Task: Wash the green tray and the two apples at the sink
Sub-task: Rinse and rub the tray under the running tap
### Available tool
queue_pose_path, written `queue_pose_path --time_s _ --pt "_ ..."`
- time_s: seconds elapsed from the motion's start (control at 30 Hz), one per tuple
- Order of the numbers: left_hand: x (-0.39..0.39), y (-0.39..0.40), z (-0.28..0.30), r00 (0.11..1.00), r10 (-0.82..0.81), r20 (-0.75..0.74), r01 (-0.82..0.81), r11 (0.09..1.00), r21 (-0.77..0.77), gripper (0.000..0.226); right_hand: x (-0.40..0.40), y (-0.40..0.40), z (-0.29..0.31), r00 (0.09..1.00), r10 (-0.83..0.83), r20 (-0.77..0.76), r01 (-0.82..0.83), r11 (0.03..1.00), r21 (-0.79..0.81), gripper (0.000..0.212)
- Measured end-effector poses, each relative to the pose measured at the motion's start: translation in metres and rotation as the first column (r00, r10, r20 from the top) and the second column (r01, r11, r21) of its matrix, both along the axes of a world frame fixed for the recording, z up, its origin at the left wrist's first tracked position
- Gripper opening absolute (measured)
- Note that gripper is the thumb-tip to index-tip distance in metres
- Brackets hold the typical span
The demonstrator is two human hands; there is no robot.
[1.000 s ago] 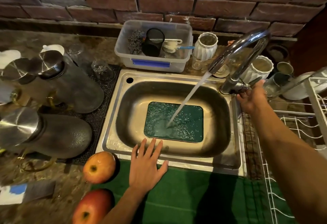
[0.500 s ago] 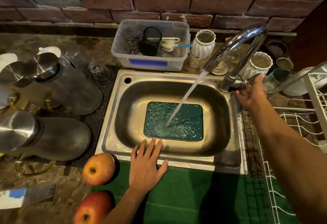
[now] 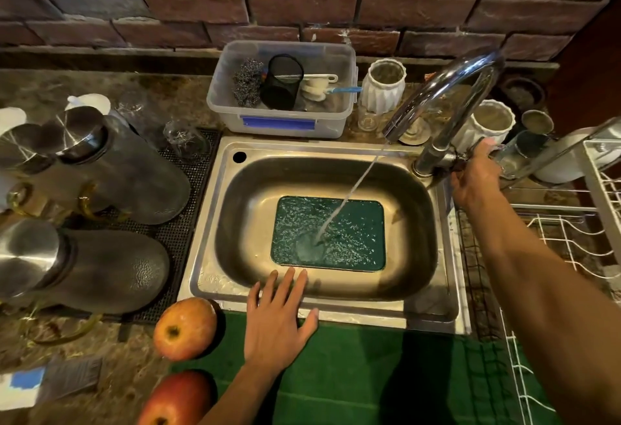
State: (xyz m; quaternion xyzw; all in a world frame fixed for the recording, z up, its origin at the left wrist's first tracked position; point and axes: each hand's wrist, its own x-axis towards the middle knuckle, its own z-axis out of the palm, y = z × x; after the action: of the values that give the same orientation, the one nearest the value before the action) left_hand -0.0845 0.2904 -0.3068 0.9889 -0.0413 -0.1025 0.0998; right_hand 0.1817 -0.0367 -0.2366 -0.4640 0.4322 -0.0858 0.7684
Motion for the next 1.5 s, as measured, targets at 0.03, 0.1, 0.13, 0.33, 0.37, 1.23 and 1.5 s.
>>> queue_pose_path --time_s 0.03,0.1,0.13,0.33,0.37,1.23,1.5 --pt "0.0 0.0 0.0 1.0 0.0 -0.003 0.0 1.0 0.002 0.067 0.001 0.001 -0.001 1.0 -0.015 0.007 0.015 1.0 0.005 0.053" --pt "0.0 0.0 0.001 1.0 -0.002 -0.013 0.002 1.0 0.007 0.067 0.003 -0.001 -0.003 1.0 -0.017 0.004 0.017 1.0 0.011 0.054" --pt "0.0 0.0 0.0 1.0 -0.005 -0.017 0.005 1.0 0.01 0.067 0.003 -0.002 -0.005 1.0 -0.017 0.002 0.017 1.0 0.009 0.053" --pt "0.005 -0.002 0.004 0.999 0.053 -0.007 -0.053 0.997 -0.062 0.068 -0.001 -0.003 -0.012 0.997 0.063 0.041 -0.064 0.998 0.022 0.043" --pt "0.01 -0.001 0.005 0.996 0.088 0.003 -0.087 0.99 -0.107 0.068 -0.001 0.0 -0.013 0.999 0.04 0.009 -0.039 0.999 -0.03 0.035" --pt "0.184 0.037 -0.091 0.583 0.69 -0.429 -0.808 0.437 -0.395 0.025 -0.085 0.068 -0.168 0.721 0.493 -0.486 -0.613 0.782 -0.116 0.019" --pt "0.188 0.048 -0.106 0.495 0.649 -0.578 -0.866 0.314 -0.389 0.018 -0.078 0.077 -0.155 0.741 0.505 -0.444 -0.6 0.794 -0.098 0.032"
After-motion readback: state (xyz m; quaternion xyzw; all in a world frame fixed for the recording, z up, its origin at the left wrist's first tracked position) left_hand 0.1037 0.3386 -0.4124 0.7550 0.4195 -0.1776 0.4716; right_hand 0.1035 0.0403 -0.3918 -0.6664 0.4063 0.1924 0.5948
